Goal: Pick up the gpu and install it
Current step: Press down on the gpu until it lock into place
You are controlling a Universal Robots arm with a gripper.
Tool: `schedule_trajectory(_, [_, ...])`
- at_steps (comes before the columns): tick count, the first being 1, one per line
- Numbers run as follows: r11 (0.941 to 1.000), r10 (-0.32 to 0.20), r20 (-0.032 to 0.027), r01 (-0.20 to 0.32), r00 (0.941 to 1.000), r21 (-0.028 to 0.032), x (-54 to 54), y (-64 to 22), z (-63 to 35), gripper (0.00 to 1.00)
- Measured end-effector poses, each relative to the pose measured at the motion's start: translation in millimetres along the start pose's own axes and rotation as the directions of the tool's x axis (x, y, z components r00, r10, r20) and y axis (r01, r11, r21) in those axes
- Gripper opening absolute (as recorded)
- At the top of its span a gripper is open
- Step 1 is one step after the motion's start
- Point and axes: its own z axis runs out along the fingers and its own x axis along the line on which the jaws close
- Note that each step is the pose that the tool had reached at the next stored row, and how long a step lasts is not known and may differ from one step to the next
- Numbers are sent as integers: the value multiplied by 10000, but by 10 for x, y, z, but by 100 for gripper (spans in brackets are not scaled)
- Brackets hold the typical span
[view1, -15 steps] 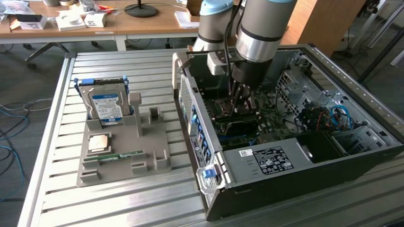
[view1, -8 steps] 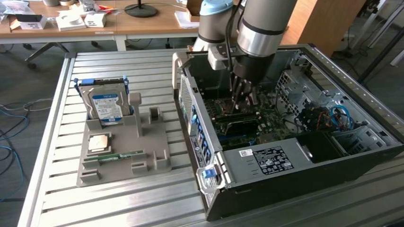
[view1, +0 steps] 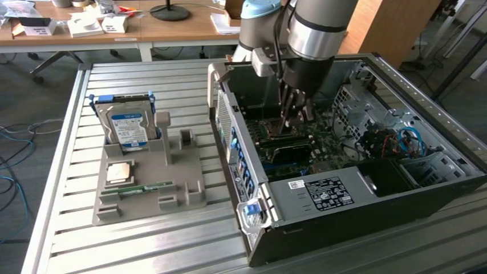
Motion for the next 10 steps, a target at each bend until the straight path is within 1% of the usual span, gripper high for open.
schedule_trajectory(4, [10000, 2, 0, -2, 10000, 1, -1, 0, -54, 11])
schedule_trajectory(10, [10000, 2, 0, -2, 10000, 0, -1, -1, -57, 11])
